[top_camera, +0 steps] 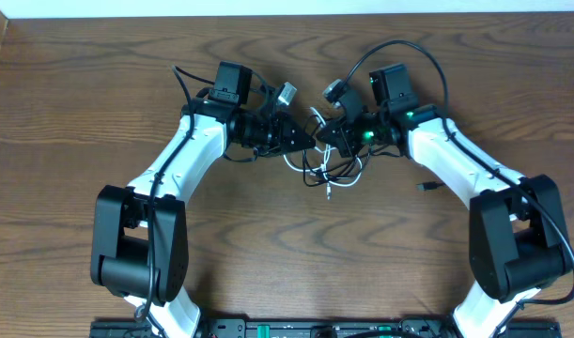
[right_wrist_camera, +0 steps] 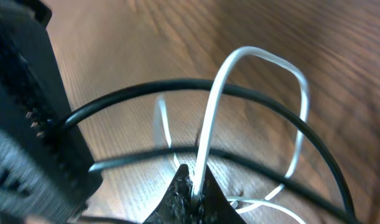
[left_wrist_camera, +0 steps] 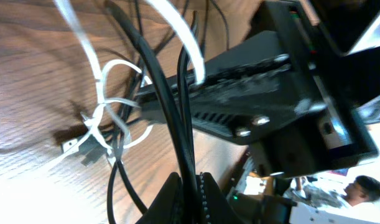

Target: Untangle cables

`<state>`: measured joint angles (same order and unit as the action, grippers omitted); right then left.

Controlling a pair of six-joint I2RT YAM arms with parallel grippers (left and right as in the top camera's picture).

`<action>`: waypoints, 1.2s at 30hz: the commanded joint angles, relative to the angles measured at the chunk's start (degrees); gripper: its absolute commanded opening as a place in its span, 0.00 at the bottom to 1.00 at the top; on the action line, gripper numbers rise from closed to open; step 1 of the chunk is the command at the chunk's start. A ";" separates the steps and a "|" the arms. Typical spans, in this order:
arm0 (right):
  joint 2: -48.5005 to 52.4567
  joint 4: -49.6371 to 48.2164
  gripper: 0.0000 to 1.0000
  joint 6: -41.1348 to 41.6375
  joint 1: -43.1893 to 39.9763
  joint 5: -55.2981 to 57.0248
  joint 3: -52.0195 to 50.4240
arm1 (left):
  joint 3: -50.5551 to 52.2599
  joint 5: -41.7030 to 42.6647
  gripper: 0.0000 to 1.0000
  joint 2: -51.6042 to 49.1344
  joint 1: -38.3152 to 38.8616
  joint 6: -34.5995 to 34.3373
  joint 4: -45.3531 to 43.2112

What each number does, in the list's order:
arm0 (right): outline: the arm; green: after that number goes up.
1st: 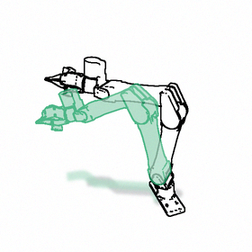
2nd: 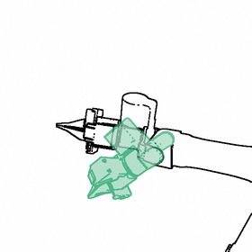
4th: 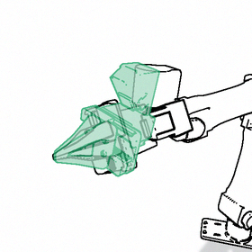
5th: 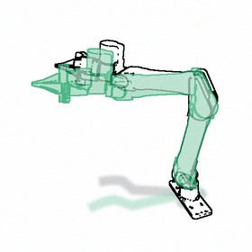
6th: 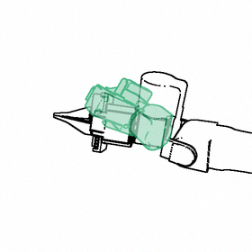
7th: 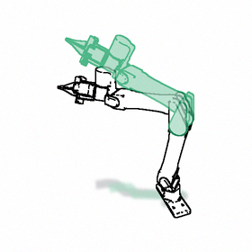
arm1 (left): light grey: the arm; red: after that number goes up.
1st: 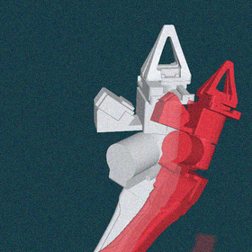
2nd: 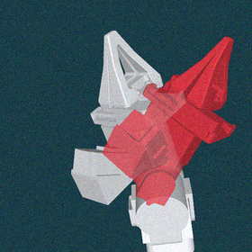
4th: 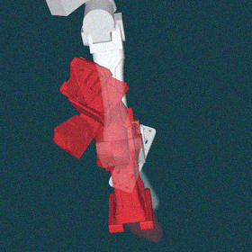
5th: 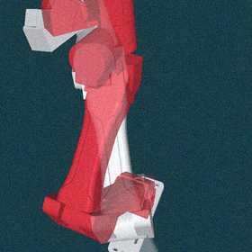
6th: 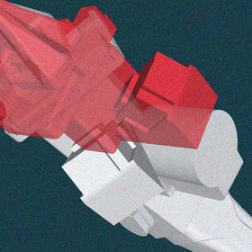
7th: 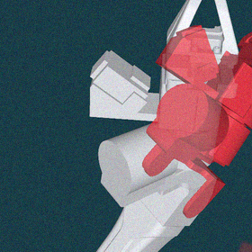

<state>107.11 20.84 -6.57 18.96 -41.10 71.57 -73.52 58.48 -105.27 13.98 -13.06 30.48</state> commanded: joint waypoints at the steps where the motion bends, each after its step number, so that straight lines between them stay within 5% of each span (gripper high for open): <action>1: -5.84 1.20 0.01 5.31 -2.45 -0.39 0.76 | 0.17 -6.60 0.08 1.25 -0.09 1.01 0.37; 23: -26.84 5.35 0.01 13.86 -12.07 -4.17 0.76 | 0.17 -30.53 0.08 1.25 -0.09 0.98 3.06; 36: -33.75 3.28 0.01 21.88 -27.91 -4.07 0.76 | 0.17 -41.59 0.08 1.25 -0.09 1.01 6.62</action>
<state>75.37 25.17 10.63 -4.89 -44.58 71.57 -73.52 21.32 -105.27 13.98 -13.04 36.40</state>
